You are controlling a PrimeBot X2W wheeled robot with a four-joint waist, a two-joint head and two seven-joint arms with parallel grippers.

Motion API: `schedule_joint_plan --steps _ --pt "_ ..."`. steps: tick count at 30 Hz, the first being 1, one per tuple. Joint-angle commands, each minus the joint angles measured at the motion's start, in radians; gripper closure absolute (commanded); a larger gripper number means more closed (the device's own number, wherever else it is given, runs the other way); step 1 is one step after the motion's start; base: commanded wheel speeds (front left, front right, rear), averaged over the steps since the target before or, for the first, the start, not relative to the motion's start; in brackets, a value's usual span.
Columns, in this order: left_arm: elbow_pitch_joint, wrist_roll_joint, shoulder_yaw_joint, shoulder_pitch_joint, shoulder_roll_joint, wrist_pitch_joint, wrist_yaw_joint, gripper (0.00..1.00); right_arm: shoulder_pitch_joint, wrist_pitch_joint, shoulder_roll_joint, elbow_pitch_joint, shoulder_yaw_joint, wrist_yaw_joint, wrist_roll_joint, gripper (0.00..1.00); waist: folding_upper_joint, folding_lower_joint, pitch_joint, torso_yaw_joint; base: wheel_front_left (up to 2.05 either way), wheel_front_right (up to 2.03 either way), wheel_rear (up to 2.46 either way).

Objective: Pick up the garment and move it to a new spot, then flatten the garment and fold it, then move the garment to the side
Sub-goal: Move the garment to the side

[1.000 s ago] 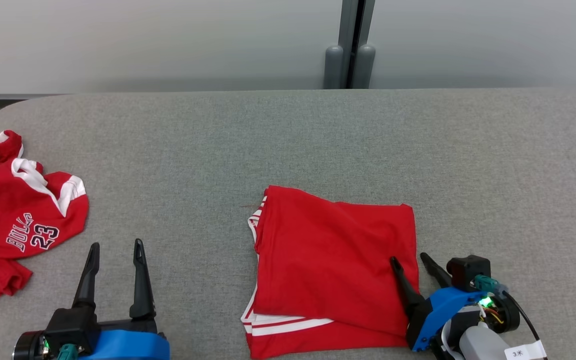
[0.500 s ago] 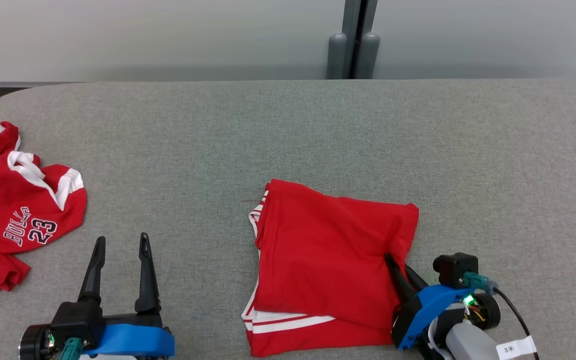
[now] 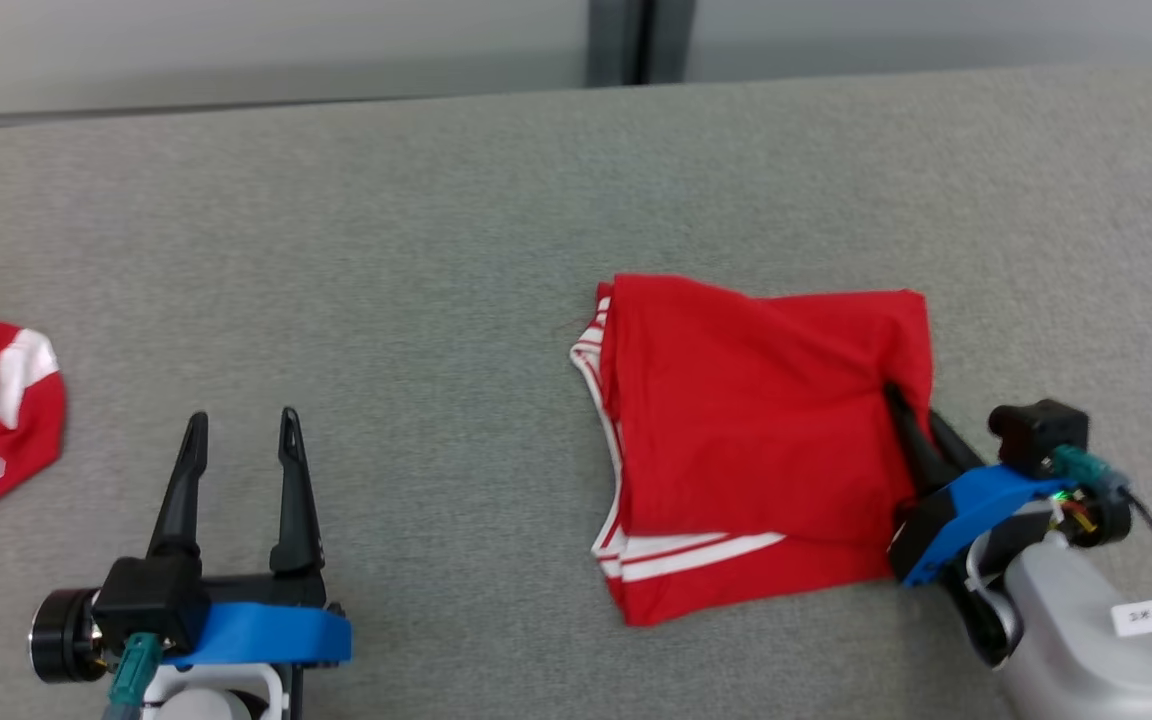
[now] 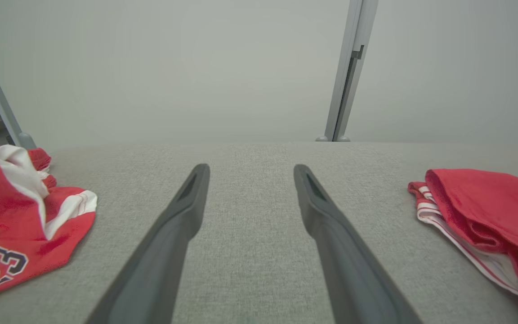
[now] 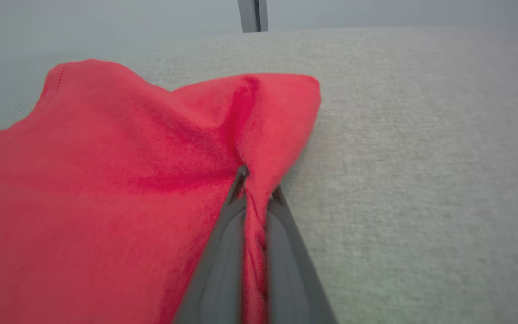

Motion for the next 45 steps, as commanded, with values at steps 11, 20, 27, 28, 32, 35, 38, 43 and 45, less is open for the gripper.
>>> schedule_joint_plan --steps 11,20,27,28,32,35,38,43,45 --pt "-0.044 0.040 0.005 -0.099 0.004 -0.005 -0.018 0.00 -0.035 0.000 -0.082 -0.083 -0.074 -0.001 -0.009 1.00 -0.0002 -0.0001 0.104 -0.152 0.00 0.00 0.00" --pt "-0.068 0.055 0.020 -0.144 0.015 -0.004 -0.024 0.00 -0.060 -0.001 -0.072 -0.148 -0.101 -0.001 -0.032 1.00 -0.0002 -0.0001 0.153 -0.197 0.00 0.00 0.00" --pt "-0.102 0.066 0.025 -0.168 0.019 -0.004 -0.024 0.00 -0.206 -0.001 -0.139 -0.146 -0.049 -0.001 -0.066 1.00 -0.0002 -0.0001 0.198 -0.180 0.00 0.00 0.00" --pt "-0.108 0.068 0.026 -0.172 0.021 -0.004 -0.024 0.00 -0.235 -0.001 -0.156 -0.135 -0.039 -0.001 -0.071 1.00 -0.0002 -0.0001 0.207 -0.178 0.00 0.00 0.00" --pt "-0.132 0.073 0.026 -0.185 0.027 -0.004 -0.022 0.00 -0.351 0.000 -0.234 -0.087 0.004 -0.001 -0.075 1.00 -0.0002 -0.0001 0.248 -0.166 0.00 0.00 0.00" --pt "-0.150 0.077 0.023 -0.198 0.028 -0.004 -0.022 0.00 -0.426 0.011 -0.304 -0.032 0.040 -0.001 -0.066 1.00 -0.0002 -0.0001 0.275 -0.161 0.00 0.00 0.00" --pt "-0.168 0.082 0.020 -0.207 0.032 -0.004 -0.018 0.00 -0.487 0.021 -0.352 0.022 0.051 -0.001 -0.051 1.00 -0.0002 -0.0001 0.298 -0.159 0.00 0.00 0.00" --pt "-0.197 0.095 0.008 -0.227 0.040 -0.004 -0.015 0.00 -0.576 0.025 -0.423 0.101 0.078 -0.001 -0.031 1.00 -0.0002 -0.0001 0.339 -0.156 0.00 0.00 0.00" --pt "-0.206 0.097 0.005 -0.231 0.045 -0.004 -0.016 0.00 -0.608 0.023 -0.438 0.130 0.089 -0.001 -0.019 1.00 -0.0002 -0.0001 0.354 -0.158 0.00 0.00 0.00"
